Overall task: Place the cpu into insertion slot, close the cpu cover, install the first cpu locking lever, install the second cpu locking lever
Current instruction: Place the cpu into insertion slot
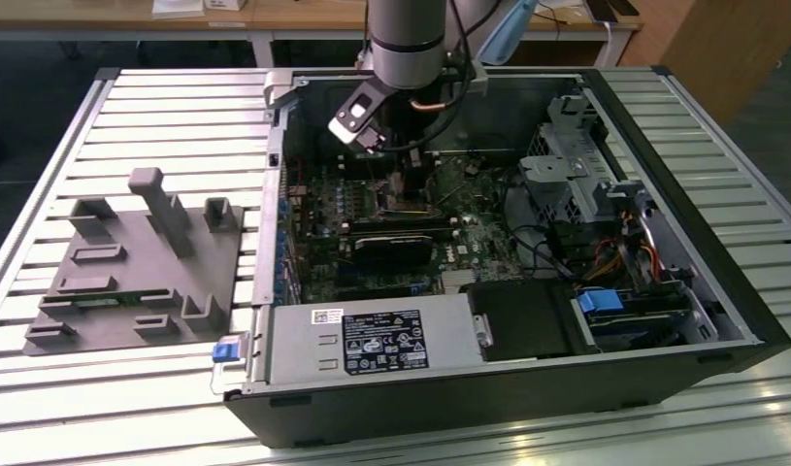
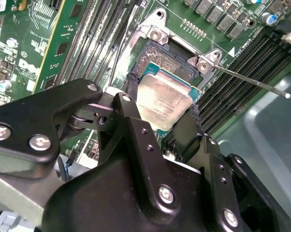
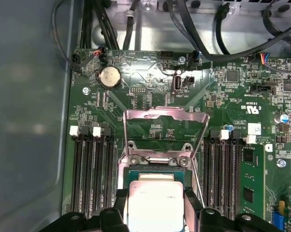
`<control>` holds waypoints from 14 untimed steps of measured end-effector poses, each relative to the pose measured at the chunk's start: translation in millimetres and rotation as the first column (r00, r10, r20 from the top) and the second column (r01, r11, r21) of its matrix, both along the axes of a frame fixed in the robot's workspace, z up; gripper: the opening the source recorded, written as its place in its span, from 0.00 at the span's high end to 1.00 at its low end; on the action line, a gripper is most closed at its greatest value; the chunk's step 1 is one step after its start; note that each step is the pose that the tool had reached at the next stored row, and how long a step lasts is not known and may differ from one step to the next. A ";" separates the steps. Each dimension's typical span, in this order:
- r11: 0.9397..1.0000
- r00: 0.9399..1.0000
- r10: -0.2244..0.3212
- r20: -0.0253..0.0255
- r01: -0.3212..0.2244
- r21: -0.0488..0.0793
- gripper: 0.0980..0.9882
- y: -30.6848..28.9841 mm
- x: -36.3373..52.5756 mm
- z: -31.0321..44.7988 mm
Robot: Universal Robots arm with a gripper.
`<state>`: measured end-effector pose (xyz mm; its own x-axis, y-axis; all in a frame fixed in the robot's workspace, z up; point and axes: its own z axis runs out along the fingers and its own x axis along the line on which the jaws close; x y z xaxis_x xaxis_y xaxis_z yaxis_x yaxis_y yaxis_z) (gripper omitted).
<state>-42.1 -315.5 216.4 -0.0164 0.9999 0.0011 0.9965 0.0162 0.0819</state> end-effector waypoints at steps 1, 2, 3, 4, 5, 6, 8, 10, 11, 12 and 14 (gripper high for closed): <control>1.000 1.000 -0.001 0.000 0.001 0.000 0.50 0.0 -0.3 -0.9; 1.000 1.000 -0.002 0.000 0.002 0.000 0.50 0.0 -0.6 -1.9; 1.000 1.000 -0.003 0.000 0.003 0.000 0.50 -0.1 -0.9 -2.9; 1.000 1.000 -0.004 0.000 0.004 0.000 0.50 -0.1 -1.3 -3.8; 1.000 1.000 -0.004 0.000 0.004 0.000 0.50 -0.1 -1.8 -4.7; 1.000 1.000 -0.005 0.000 0.005 0.000 0.50 -0.1 -1.9 -5.5; 1.000 1.000 -0.005 0.000 0.005 0.000 0.50 -0.1 -1.9 -7.1; 1.000 1.000 -0.005 0.000 0.005 0.000 0.50 -0.1 -2.0 -8.6; 1.000 1.000 -0.005 0.000 0.005 0.000 0.50 -0.1 -2.0 -9.5; 1.000 1.000 -0.005 0.000 0.005 0.000 0.50 -0.1 -2.0 -10.2; 1.000 1.000 -0.005 0.000 0.005 0.000 0.50 -0.1 -2.0 -11.6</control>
